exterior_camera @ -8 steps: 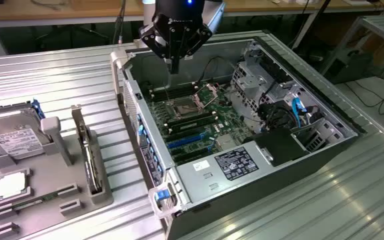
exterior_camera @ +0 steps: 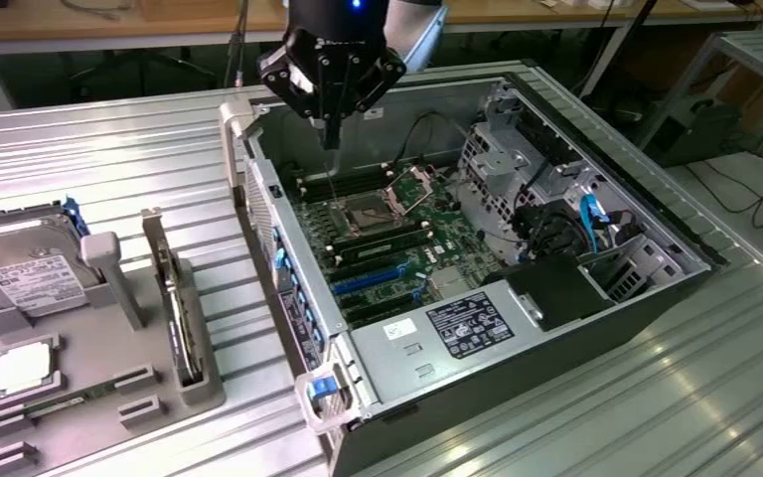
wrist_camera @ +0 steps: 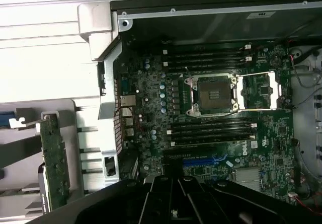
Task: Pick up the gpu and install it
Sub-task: 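Reach for the gpu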
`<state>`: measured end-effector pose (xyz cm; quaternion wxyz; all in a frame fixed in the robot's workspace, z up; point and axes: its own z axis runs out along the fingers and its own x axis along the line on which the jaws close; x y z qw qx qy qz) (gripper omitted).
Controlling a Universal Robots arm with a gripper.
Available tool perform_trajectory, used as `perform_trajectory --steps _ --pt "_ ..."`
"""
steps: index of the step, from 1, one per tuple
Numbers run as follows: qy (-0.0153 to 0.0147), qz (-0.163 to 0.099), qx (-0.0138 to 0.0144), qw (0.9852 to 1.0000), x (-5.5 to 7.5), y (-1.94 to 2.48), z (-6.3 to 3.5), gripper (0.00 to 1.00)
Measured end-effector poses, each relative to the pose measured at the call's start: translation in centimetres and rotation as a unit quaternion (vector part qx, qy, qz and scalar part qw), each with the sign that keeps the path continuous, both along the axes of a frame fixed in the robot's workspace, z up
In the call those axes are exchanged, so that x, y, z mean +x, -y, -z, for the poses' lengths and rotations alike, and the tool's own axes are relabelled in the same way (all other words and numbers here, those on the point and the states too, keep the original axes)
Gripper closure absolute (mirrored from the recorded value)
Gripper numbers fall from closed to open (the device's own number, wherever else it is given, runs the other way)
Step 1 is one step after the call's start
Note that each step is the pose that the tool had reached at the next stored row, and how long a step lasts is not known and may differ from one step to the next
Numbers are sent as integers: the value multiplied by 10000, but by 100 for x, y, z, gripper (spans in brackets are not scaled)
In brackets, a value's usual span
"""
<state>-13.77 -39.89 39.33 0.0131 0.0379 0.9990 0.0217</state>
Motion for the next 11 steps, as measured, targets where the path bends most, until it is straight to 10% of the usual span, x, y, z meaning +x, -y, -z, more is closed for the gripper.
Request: perform_trajectory --steps 11 --pt "0 0 0 10000 -499 0 15 89"
